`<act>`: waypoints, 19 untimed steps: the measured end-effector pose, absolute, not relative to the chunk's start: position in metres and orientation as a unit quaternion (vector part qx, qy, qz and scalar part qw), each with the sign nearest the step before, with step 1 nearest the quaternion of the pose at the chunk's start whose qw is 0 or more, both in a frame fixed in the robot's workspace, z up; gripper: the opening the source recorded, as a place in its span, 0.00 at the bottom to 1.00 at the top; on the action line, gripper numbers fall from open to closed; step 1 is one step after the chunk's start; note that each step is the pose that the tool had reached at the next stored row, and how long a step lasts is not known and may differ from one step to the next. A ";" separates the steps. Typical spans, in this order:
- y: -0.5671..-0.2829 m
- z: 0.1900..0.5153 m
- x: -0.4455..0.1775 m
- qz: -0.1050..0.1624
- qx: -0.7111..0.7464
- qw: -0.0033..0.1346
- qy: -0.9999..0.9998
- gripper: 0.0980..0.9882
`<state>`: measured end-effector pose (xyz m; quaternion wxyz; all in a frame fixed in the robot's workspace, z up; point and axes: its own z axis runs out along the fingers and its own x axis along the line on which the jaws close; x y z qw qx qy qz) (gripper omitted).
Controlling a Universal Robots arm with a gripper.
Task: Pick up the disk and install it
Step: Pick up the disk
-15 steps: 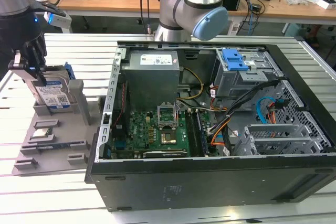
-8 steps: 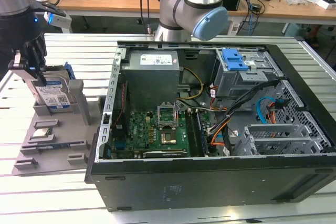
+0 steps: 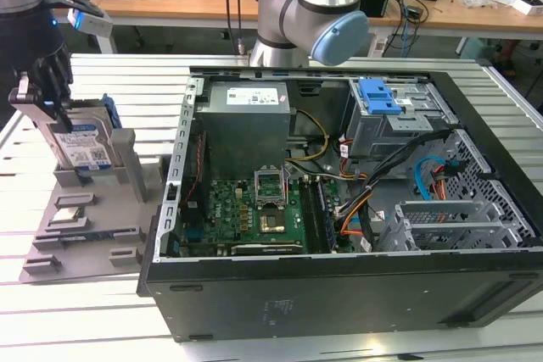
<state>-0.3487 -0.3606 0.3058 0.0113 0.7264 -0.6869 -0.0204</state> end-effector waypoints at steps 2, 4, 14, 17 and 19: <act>-0.360 0.309 -0.349 -0.020 0.726 0.011 -0.687 0.30; -0.360 0.311 -0.349 -0.020 0.726 0.011 -0.687 0.30; -0.359 0.338 -0.349 -0.020 0.726 0.011 -0.687 0.30; -0.359 0.343 -0.349 -0.020 0.726 0.011 -0.687 0.30; -0.359 0.347 -0.349 -0.020 0.726 0.011 -0.687 0.30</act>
